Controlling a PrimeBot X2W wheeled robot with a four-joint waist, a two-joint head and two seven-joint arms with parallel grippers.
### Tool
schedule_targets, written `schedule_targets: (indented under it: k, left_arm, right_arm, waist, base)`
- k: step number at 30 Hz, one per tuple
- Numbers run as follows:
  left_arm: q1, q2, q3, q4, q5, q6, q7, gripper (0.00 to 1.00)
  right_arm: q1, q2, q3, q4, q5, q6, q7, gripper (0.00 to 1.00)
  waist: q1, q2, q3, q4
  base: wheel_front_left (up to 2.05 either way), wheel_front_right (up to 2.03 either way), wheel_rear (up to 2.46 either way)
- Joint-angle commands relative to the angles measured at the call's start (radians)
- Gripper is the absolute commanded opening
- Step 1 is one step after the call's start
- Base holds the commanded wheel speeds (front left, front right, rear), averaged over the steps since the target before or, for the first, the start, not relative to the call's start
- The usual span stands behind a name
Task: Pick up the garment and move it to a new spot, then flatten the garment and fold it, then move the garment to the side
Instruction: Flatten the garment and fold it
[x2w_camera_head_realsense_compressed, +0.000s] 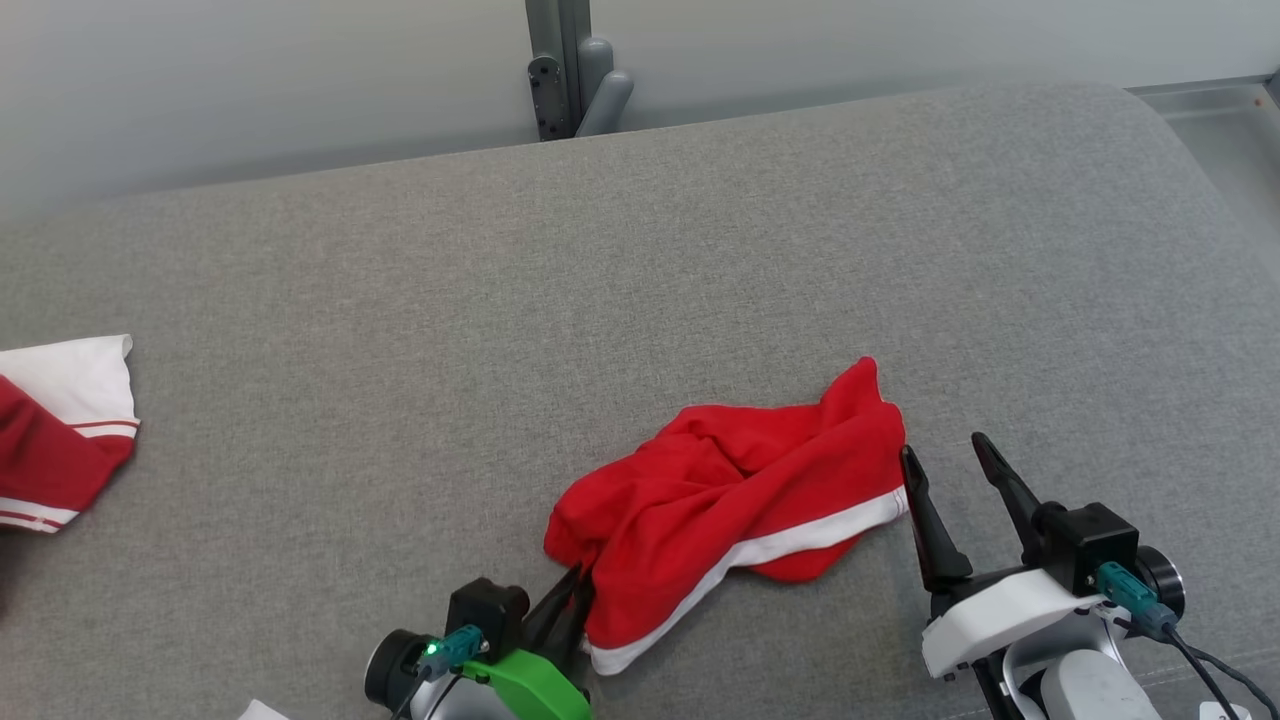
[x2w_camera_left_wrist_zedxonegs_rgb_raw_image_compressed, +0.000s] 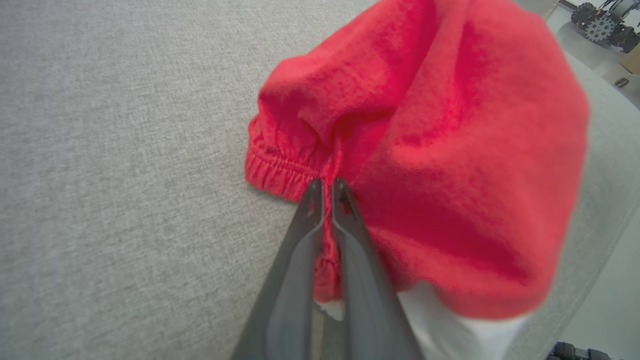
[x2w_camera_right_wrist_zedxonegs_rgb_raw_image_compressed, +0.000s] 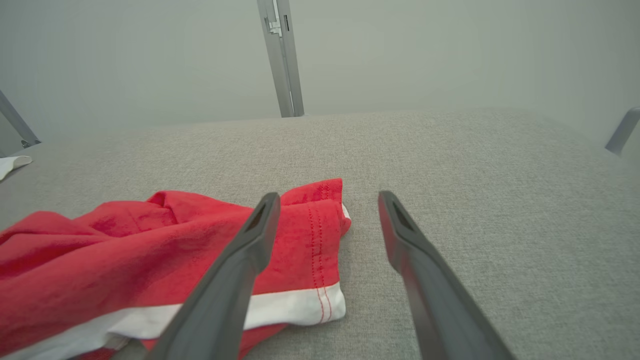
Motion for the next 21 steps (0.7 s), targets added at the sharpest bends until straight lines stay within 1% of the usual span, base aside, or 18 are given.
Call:
schedule_targets:
  k: [1, 3, 6, 10, 12, 16, 21]
  left_arm:
    - [-0.017, 0.004, -0.001, -0.007, -0.003, -0.002, 0.0, 0.0]
    - [-0.022, 0.004, 0.008, -0.027, 0.007, -0.002, 0.0, 0.0]
    - [-0.017, 0.005, 0.049, -0.096, 0.013, -0.002, -0.001, 0.0]
    - [0.007, 0.005, 0.156, -0.201, 0.014, -0.002, 0.0, 0.0]
    - [0.006, 0.005, 0.212, -0.214, 0.016, -0.002, 0.0, 0.0]
    - [-0.046, 0.013, 0.314, -0.176, 0.056, 0.004, 0.0, 0.0]
    - [-0.138, 0.031, 0.389, 0.005, 0.079, 0.054, 0.0, 0.0]
  right_arm:
    - [-0.007, -0.003, -0.001, -0.001, 0.003, -0.001, -0.003, 1.0]
    - [-0.01, -0.003, -0.003, -0.004, 0.004, -0.001, -0.003, 1.0]
    - [-0.01, -0.002, -0.011, -0.007, 0.008, -0.001, -0.003, 1.0]
    - [-0.004, 0.0, -0.026, -0.008, 0.014, -0.001, -0.003, 1.0]
    - [-0.007, 0.001, -0.026, -0.005, 0.015, -0.001, -0.003, 1.0]
    - [-0.025, 0.003, -0.017, -0.007, 0.025, -0.001, -0.003, 1.0]
    - [-0.049, 0.004, 0.009, -0.007, 0.031, -0.001, -0.003, 1.0]
  waist:
    - [0.0, 0.0, 0.003, -0.001]
    - [0.0, 0.0, 0.007, -0.001]
    - [0.0, 0.0, 0.012, 0.004]
    - [0.0, 0.0, 0.017, 0.023]
    - [0.0, 0.0, 0.02, 0.032]
    - [0.0, 0.0, 0.037, 0.041]
    - [0.0, 0.0, 0.072, 0.028]
  base:
    - [0.0, 0.0, 0.0]
    - [0.0, 0.0, 0.0]
    - [0.0, 0.0, 0.0]
    - [0.0, 0.0, 0.0]
    - [0.0, 0.0, 0.0]
    - [0.0, 0.0, 0.0]
    - [0.0, 0.0, 0.0]
